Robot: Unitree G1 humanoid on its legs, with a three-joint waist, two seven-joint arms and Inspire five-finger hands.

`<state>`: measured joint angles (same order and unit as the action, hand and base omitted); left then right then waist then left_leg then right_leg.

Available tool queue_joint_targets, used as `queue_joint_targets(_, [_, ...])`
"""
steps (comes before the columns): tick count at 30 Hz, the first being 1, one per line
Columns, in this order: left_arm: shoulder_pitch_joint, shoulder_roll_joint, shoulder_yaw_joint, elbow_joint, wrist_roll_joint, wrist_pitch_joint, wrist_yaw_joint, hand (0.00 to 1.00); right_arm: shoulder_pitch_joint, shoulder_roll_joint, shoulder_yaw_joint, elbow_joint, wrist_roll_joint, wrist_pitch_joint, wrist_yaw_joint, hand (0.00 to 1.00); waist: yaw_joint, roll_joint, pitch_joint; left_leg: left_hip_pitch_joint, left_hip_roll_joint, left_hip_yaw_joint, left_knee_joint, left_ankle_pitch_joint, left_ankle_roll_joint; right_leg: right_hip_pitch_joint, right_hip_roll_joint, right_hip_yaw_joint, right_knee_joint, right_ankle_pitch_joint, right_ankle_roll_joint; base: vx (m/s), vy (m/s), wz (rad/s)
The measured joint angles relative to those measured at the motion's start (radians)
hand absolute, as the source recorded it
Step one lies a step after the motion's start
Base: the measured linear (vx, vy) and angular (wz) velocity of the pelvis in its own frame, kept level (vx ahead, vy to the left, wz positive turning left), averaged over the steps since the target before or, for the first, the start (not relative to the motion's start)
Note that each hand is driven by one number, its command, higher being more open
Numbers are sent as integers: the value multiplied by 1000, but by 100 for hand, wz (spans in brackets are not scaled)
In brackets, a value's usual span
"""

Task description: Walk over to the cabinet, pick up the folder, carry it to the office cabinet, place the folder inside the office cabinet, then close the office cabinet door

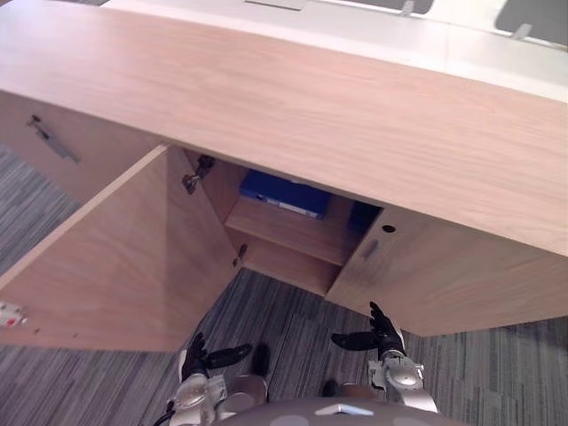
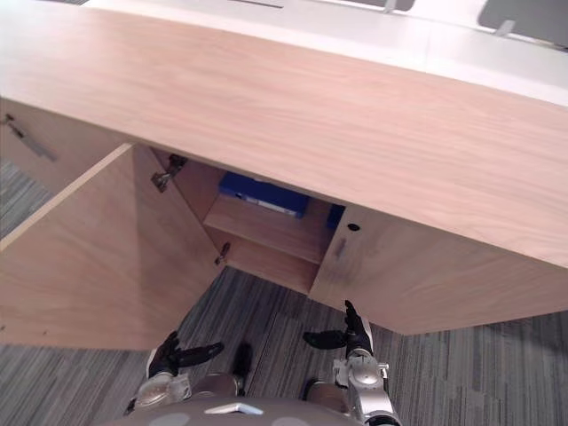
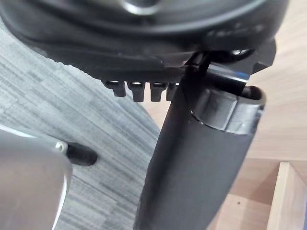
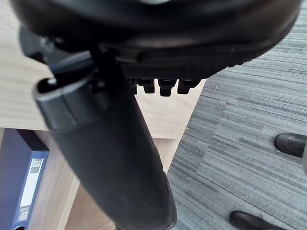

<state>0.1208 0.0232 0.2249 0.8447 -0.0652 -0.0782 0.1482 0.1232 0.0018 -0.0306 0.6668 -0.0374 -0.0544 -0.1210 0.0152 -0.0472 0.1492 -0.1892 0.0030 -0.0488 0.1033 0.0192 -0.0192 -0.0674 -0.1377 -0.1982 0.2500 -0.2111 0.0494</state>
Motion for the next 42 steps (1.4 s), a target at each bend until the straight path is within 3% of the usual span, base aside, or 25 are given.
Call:
queue_joint_targets(1, [-8, 9, 10, 2, 1, 7, -6, 100, 9, 10, -20, -11, 0, 0, 1, 100, -7, -15, 12, -48, 13, 86, 252, -107, 18, 8, -25, -13, 11, -1, 1, -87, 61, 18])
queue_joint_targets(2, [1, 1, 15, 2, 1, 6, -5, 100, 39, 11, -28, -35, 0, 1, -1, 100, -10, -11, 6, -34, 42, 146, 408, -181, 1, 24, -27, -17, 9, -3, 4, -53, 104, 15])
queue_joint_targets(3, [8, -6, 15, 2, 1, 5, -5, 100, 58, 9, -28, -50, 0, 0, -2, 100, -17, 5, -4, -19, 61, 166, 431, -217, -13, 26, -21, -21, 9, -5, 9, 21, 163, 23])
queue_joint_targets(4, [12, -22, 14, 2, 1, 4, -7, 100, 71, -4, -36, -58, 0, 0, -7, 100, -34, 45, -17, -4, 88, 188, 386, -274, -14, 25, -3, -36, 17, -9, 19, 26, 148, 32])
queue_joint_targets(5, [11, -29, 13, 4, 1, 4, -8, 100, 71, -9, -45, -53, 0, 3, -11, 100, -42, 60, -27, 6, 86, 200, 340, -283, 0, 14, 4, -38, 24, -11, 30, 40, 177, 42])
queue_joint_targets(6, [-1, -18, -14, 6, 2, 3, -10, 100, 63, 7, -64, -29, 1, 6, -12, 100, -48, 29, -29, 42, 49, 205, 230, -251, 8, 0, -11, -27, 12, -1, 42, 23, 97, 26])
queue_joint_targets(7, [1, 2, -37, 10, 11, 4, -13, 100, 64, 15, -64, -10, 1, 6, -11, 100, -47, 7, -35, 71, 26, 205, 143, -205, 15, 8, -13, 3, -34, 30, 33, 28, 113, 23])
queue_joint_targets(8, [2, 8, -52, 14, 16, 4, -16, 100, 65, 16, -64, 0, 1, 6, -12, 100, -47, 3, -38, 80, 19, 202, 117, -191, 18, 17, -13, 18, -58, 45, 37, 35, 88, 13])
queue_joint_targets(12, [11, 12, -65, 39, 38, 4, -19, 100, 43, 14, -66, 86, 1, 7, -12, 100, -47, 9, -44, 148, 7, 196, 4, -135, 24, 54, -2, 53, -109, 103, 36, 19, 42, 4])
queue_joint_targets(18, [21, 12, -47, 55, 37, 4, -2, 100, 23, 4, -67, 118, 0, 7, -16, 100, -46, 16, -49, 197, 31, 174, -100, -66, 22, 71, 33, 58, -135, 164, 17, -38, -20, 7])
queue_joint_targets(25, [35, 12, 106, 32, -41, -1, 76, 100, 7, 1, -68, 118, 0, 7, -46, 100, -29, 12, -52, 241, 25, 155, -187, 13, 20, 84, 27, 52, -132, 163, 17, -133, -28, 8])
queue_joint_targets(28, [44, 23, 189, -25, -63, -2, 104, 100, 13, 5, -68, 111, 0, 7, -47, 100, -20, 6, -50, 237, 2, 142, -198, 31, 18, 87, 4, 49, -130, 110, 20, -190, -52, 16])
queue_joint_targets(33, [62, 42, 319, -137, -96, -7, 159, 100, 19, -5, -101, 79, 0, 7, -56, 100, -16, 28, -50, 219, 6, 116, -199, 41, 10, 88, 14, 41, -133, 88, 36, -143, -40, 21])
queue_joint_targets(35, [62, 71, 369, -189, -109, -8, 182, 100, 27, -9, -106, 71, 1, 7, -59, 100, 6, 31, -51, 217, 13, 117, -198, 51, 10, 98, 32, 62, -163, 87, 37, -14, -9, 3])
queue_joint_targets(42, [59, 175, 392, -314, -123, -28, 211, 100, 33, -10, -105, 72, 1, 5, -59, 100, 31, 5, -66, 247, -11, 113, -198, 30, 24, 138, 17, 88, -171, 105, 36, 82, 14, 5])
